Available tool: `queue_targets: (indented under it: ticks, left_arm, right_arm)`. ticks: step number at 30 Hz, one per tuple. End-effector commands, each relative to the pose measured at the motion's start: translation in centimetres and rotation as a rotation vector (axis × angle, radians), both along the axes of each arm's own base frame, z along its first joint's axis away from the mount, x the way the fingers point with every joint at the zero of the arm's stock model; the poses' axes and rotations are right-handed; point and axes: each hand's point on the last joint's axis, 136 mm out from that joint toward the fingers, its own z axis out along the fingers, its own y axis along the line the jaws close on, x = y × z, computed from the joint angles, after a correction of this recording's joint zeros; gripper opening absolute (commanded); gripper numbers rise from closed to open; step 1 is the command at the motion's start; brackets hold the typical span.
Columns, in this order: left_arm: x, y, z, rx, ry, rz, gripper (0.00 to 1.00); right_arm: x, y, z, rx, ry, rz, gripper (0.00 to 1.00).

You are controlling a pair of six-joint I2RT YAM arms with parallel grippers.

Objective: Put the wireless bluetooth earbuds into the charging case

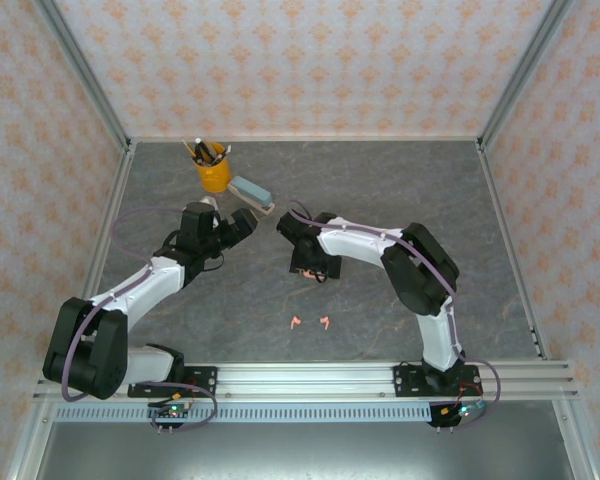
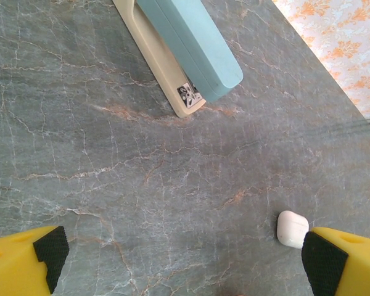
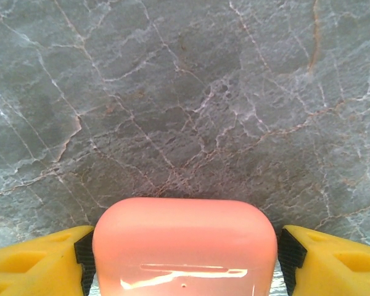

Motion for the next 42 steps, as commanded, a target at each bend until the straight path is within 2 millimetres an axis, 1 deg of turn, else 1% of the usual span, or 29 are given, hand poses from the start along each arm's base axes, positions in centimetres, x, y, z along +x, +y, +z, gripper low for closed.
queue_targets:
  ticks: [1,10,24,30,38,42]
  left_arm:
    - [1.0,0.0,1.1,0.007,-0.041,0.014,1.00]
    - [1.0,0.0,1.0,0.011,-0.043,0.008,1.00]
    - [0.9,-0.1,1.2,0.013,-0.048,0.000,1.00]
    - [0.8,-0.1,1.1,0.012,-0.051,-0.002,1.00]
    - [0.4,-0.1,0.4,0.009,-0.054,-0.002,1.00]
    - [0.1,-0.1,-0.1,0.005,-0.054,-0.005,1.00]
  right_arm:
    - [-0.8,-0.6,-0.9,-0.060,0.039,-0.010,0.77]
    - [-0.5,-0.4,-1.1,-0.068,0.038,-0.012,0.73]
    - [-0.2,-0.6,-0.9,-0.043,0.028,-0.034,0.61]
    - [0.0,-0.4,0.2,0.008,0.006,-0.053,0.61]
    - [1.0,-0.3,2.5,0.052,-0.044,-0.072,0.60]
    - [1.5,-0.3,3.3,0.067,-0.061,-0.081,0.60]
